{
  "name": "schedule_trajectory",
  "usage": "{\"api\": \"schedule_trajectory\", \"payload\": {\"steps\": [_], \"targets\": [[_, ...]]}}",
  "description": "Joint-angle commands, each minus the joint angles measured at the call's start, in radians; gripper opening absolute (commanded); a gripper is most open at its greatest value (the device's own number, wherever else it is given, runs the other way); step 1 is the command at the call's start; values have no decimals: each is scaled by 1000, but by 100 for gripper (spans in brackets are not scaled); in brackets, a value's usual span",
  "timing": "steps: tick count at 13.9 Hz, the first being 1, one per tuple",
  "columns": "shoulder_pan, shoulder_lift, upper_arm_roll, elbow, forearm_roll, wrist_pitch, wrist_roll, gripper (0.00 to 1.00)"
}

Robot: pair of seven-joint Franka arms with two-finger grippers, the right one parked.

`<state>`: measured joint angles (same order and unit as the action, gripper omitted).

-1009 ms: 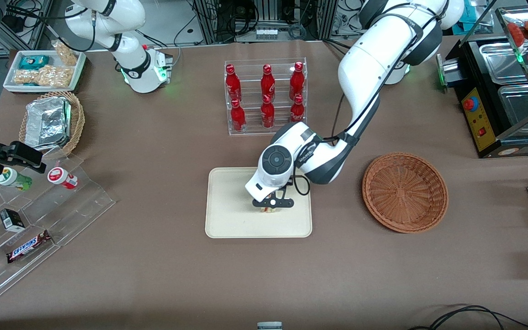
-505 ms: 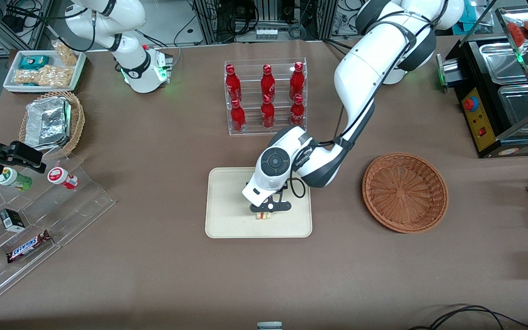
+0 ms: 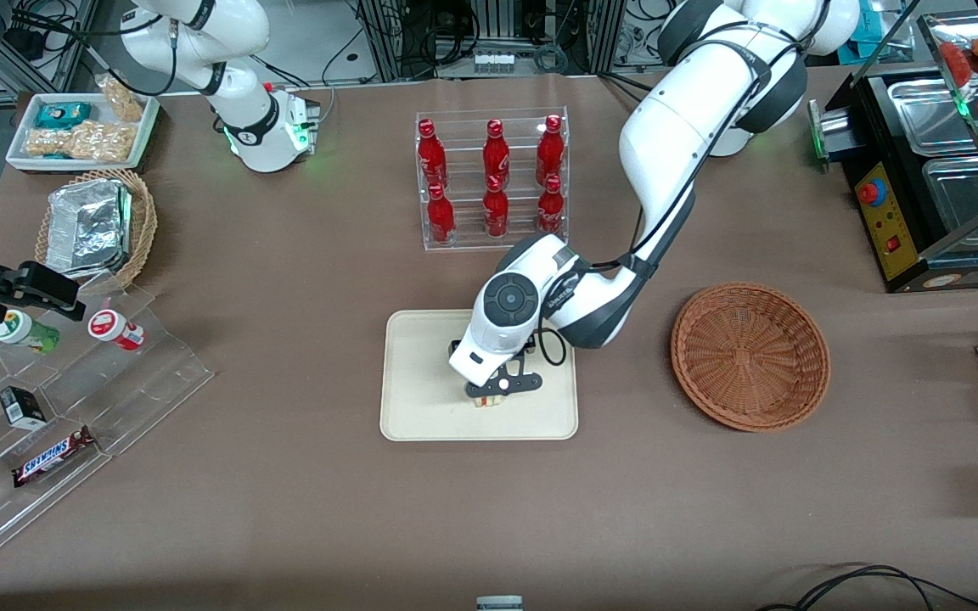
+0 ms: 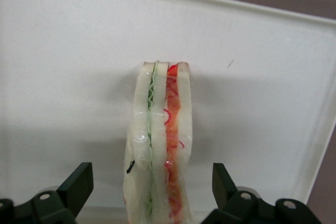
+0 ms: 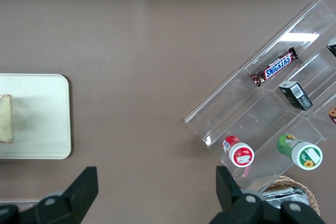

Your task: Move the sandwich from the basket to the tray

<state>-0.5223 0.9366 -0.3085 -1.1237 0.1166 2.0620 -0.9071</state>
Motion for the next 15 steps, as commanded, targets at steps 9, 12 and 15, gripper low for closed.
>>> {"api": "schedule_trajectory", "payload": {"steps": [9,12,15], "targets": [[349,-510,-1,-302,-120,-367,290,100],[511,-674,0,-456,-121,-454,439,100],[635,-740,6,-485,-112,-575,588,100]]}}
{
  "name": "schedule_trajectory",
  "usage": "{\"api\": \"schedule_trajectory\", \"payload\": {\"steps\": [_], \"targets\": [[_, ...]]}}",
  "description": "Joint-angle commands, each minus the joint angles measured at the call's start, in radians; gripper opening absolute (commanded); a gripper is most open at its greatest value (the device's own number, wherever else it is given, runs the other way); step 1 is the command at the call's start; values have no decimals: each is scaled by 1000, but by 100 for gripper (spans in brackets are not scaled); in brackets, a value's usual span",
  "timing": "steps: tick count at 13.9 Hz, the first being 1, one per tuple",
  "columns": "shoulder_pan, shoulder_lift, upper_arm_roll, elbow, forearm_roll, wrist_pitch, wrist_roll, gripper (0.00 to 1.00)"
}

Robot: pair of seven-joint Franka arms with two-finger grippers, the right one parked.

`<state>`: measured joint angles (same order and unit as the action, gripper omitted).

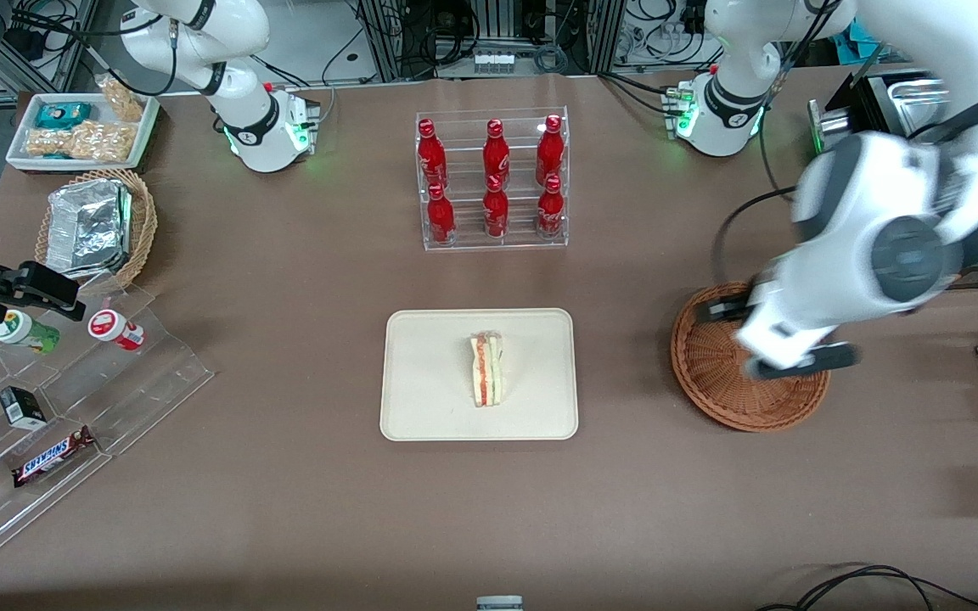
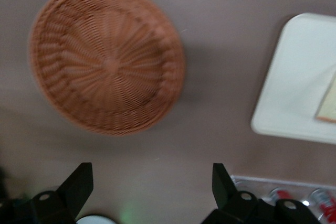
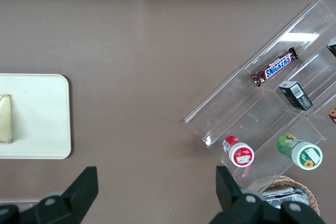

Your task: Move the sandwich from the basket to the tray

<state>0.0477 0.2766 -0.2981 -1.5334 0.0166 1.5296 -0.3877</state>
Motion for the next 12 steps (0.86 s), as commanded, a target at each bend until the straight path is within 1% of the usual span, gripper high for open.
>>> {"api": "schedule_trajectory", "payload": {"steps": [1,3,5,7,9,10,12], "targets": [[113,-100,-4,-77,-12,-63,108,100],[158,-132,-3,-67,-1,-104,144,100],[156,-172,1,-62,22,-111,158,100],[124,-229,2,-73,75,-112,155,100],[107,-295,4,-94,74,-129,151,100],[100,-307,4,-90,69,-156,155,100],[31,-309,66,-41,57,-212,156,100]]}}
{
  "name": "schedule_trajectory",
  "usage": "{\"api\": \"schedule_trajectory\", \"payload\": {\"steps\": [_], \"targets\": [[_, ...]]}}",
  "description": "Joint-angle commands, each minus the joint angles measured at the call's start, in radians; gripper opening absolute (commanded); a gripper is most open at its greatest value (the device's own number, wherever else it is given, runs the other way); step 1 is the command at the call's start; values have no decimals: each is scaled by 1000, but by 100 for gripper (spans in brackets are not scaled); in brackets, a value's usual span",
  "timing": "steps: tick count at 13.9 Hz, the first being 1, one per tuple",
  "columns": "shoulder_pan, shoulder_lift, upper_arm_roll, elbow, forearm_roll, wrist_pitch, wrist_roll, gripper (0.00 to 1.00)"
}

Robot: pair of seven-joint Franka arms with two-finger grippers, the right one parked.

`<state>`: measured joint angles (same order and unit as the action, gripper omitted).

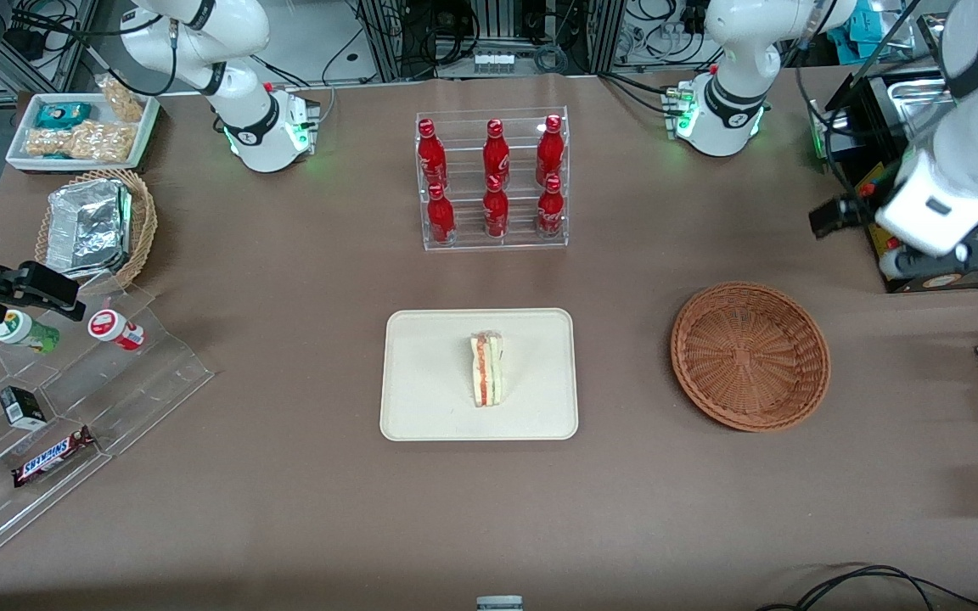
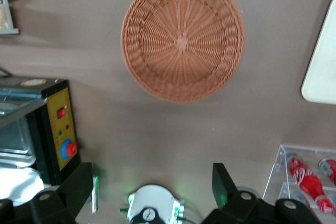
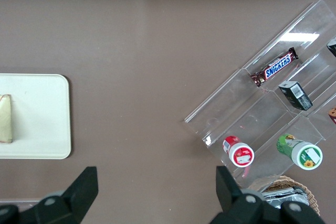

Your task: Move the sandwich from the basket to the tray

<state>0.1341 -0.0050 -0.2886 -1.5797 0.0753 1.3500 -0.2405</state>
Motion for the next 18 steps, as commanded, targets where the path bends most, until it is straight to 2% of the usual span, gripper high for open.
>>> {"api": "schedule_trajectory", "payload": {"steps": [1,3,10,18], "targets": [[-69,-23,77,33,-5,-58,9,100],[-44,16,80,107,-63,-95,10,100],[-48,17,74,103,-52,-78,16,100],[-54,-73,69,-46,-43,52,84,100]]}}
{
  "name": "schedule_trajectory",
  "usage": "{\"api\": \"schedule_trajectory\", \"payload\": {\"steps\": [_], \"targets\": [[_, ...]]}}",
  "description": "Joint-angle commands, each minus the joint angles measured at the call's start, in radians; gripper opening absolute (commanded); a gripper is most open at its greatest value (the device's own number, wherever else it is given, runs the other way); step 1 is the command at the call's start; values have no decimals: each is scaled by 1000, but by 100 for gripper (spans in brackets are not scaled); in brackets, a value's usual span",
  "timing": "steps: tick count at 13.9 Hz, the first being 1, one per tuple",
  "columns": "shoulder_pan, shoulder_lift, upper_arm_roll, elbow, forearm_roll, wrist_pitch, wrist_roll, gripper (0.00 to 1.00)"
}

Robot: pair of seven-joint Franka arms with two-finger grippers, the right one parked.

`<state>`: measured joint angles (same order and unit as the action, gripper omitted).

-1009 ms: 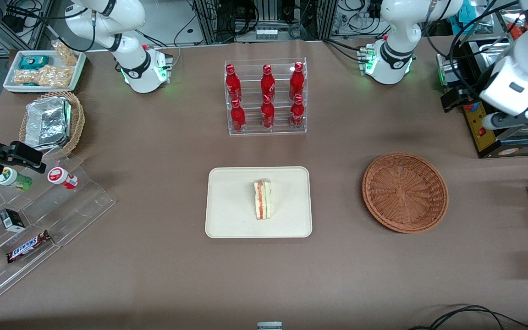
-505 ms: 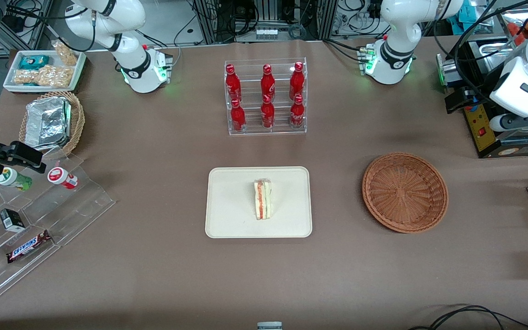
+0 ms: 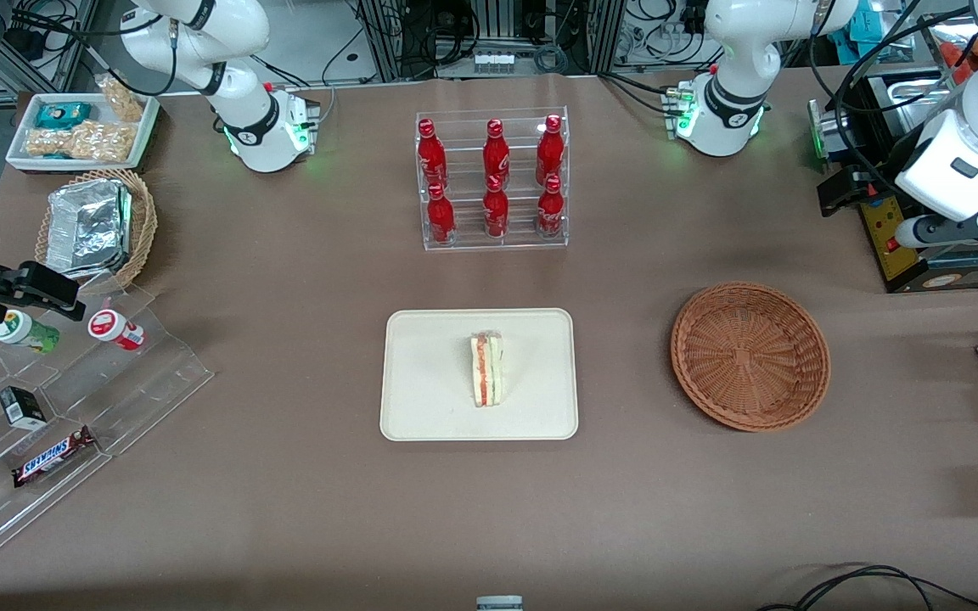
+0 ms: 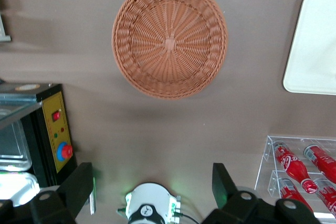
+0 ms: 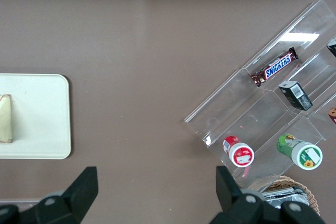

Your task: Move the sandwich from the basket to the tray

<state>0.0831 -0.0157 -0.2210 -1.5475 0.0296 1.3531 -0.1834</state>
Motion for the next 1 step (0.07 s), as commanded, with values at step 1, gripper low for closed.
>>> {"api": "schedule_trajectory", "payload": {"steps": [1], "targets": [[-5,-66,2,-83,3,49,27,100]]}}
